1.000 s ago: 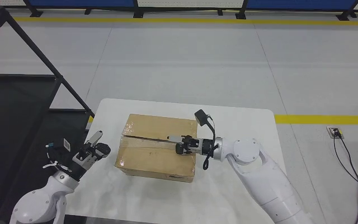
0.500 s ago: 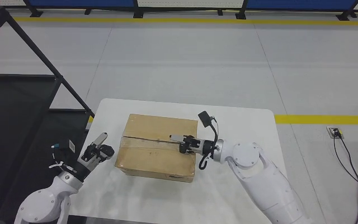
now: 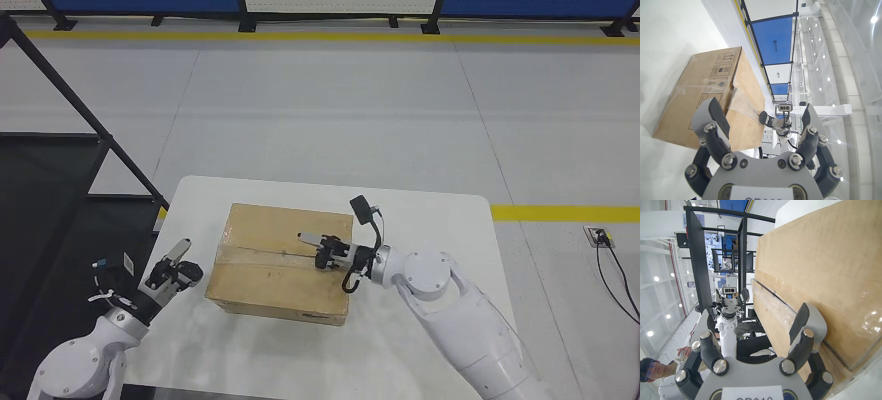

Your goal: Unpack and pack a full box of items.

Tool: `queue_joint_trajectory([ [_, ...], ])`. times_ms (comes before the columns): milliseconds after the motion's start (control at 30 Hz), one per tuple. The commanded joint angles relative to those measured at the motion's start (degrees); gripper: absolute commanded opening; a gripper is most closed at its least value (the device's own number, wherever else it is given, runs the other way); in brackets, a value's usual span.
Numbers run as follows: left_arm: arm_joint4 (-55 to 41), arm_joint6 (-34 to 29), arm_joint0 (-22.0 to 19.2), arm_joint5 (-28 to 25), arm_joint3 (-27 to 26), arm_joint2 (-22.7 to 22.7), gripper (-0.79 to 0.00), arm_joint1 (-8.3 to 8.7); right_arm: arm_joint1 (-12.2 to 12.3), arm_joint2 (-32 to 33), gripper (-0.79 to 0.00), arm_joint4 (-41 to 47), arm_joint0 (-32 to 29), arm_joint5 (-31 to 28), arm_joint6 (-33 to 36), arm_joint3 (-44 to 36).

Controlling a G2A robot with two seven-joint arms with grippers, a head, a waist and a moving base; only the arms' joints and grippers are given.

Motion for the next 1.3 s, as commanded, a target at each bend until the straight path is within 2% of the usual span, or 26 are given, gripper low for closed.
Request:
queue_joint_trajectory([
  [0,-0.2,0.0,0.1,-0.1,0.3,-0.1,0.0,0.05,-0.3,-0.6,0.0,0.2,0.6,0.4,0.1,0.4],
  [233,0.4,1.0,0.1,-0.2,2.8,-0.1,0.0,0.24,-1.6,-3.5,0.0,1.0,3.2,0.5,0.3,2.5],
  [567,2.4,0.7,-0.8,-0.3,6.8,3.6,0.0,0.28,-4.7,-7.9,0.0,5.1,7.9,-1.9,-0.9,9.5],
  [1267,0.6,0.0,1.6,-1.6,4.7,5.6,0.0,0.43,-10.9,-14.1,0.0,9.2,13.9,-5.7,-3.2,20.1],
])
